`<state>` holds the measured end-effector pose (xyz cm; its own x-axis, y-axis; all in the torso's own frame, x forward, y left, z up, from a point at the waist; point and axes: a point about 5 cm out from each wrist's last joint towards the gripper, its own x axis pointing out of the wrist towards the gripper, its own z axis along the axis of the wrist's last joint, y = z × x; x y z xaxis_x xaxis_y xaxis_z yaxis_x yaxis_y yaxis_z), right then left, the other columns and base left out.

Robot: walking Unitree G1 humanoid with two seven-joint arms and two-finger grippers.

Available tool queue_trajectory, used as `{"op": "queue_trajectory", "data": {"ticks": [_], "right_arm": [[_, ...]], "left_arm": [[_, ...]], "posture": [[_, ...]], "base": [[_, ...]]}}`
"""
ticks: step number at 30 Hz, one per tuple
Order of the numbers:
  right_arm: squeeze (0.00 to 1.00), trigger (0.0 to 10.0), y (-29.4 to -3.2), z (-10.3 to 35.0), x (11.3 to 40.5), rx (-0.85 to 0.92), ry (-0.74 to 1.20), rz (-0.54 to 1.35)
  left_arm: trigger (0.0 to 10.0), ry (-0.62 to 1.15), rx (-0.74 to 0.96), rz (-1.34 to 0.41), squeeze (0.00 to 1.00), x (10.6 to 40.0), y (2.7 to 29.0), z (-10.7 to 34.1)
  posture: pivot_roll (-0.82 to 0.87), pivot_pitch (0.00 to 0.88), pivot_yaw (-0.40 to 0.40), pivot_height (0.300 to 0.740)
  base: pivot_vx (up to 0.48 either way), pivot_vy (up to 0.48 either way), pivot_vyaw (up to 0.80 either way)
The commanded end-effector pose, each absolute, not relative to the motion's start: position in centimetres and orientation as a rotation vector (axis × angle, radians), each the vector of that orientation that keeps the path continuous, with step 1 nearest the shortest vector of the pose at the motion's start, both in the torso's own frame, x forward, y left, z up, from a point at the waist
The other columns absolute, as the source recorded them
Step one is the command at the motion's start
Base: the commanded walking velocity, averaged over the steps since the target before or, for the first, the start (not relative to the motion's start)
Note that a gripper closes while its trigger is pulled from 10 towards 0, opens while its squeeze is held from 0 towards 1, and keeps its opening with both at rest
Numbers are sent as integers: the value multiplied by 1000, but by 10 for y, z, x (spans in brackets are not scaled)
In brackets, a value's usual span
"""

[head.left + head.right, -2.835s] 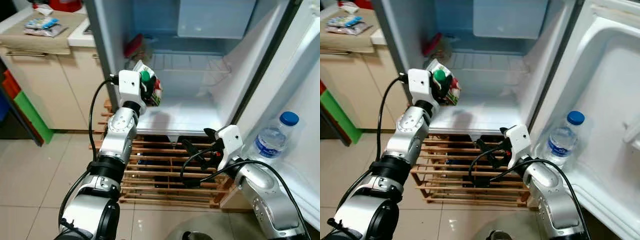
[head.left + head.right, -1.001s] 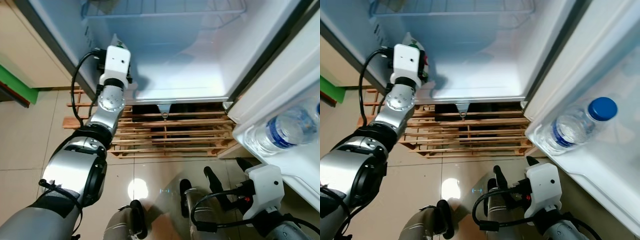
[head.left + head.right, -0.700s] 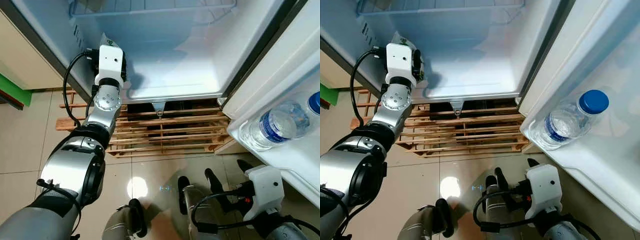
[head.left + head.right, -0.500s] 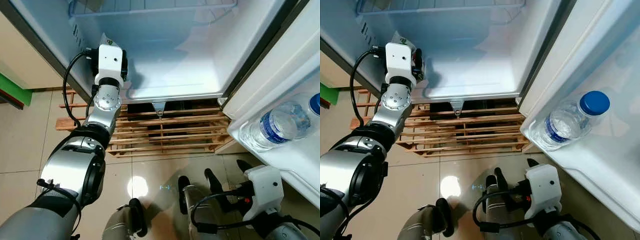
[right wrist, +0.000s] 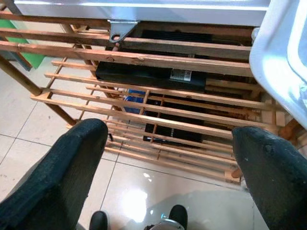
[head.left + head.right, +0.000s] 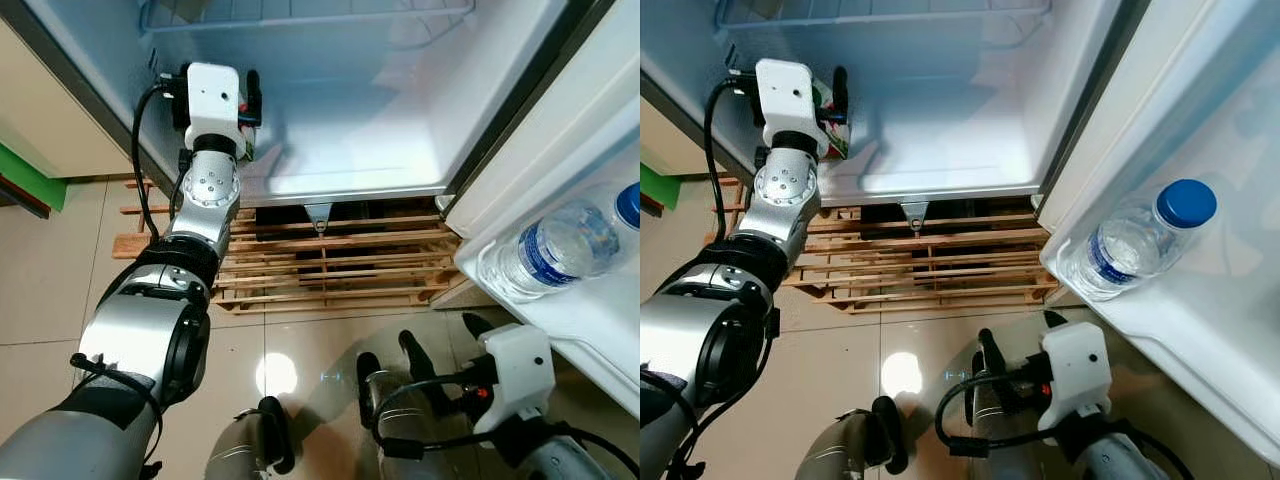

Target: Restocking fridge

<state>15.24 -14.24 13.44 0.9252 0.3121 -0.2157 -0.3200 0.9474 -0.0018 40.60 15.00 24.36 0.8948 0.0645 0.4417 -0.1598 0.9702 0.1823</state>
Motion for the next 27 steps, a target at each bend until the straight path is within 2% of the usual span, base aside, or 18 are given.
{"op": "queue_trajectory", "data": {"ticks": [1,7,11,19,23,27], "right_arm": [[0,10000,-143,130,150,-34,238,316],[0,10000,-140,127,162,-22,219,328],[0,10000,-140,124,169,-15,212,331],[0,10000,-140,120,192,-53,175,353],[0,10000,-142,123,215,-53,122,322],[0,10000,-140,125,227,-53,94,327]], "left_arm": [[10000,-490,239,112,1000,404,155,250],[10000,-531,260,87,1000,403,154,259],[10000,-491,192,84,1000,403,153,253],[10000,-416,31,-57,1000,392,119,234],[10000,-357,4,-213,1000,376,95,219],[10000,-275,23,-248,1000,359,93,197]], "posture": [[-404,301,73,740],[-370,261,84,740],[-346,231,92,740],[-295,160,92,740],[-243,82,92,740],[-214,66,86,740]], "base": [[0,0,0],[0,0,0],[0,0,0],[0,0,0],[0,0,0],[0,0,0]]}}
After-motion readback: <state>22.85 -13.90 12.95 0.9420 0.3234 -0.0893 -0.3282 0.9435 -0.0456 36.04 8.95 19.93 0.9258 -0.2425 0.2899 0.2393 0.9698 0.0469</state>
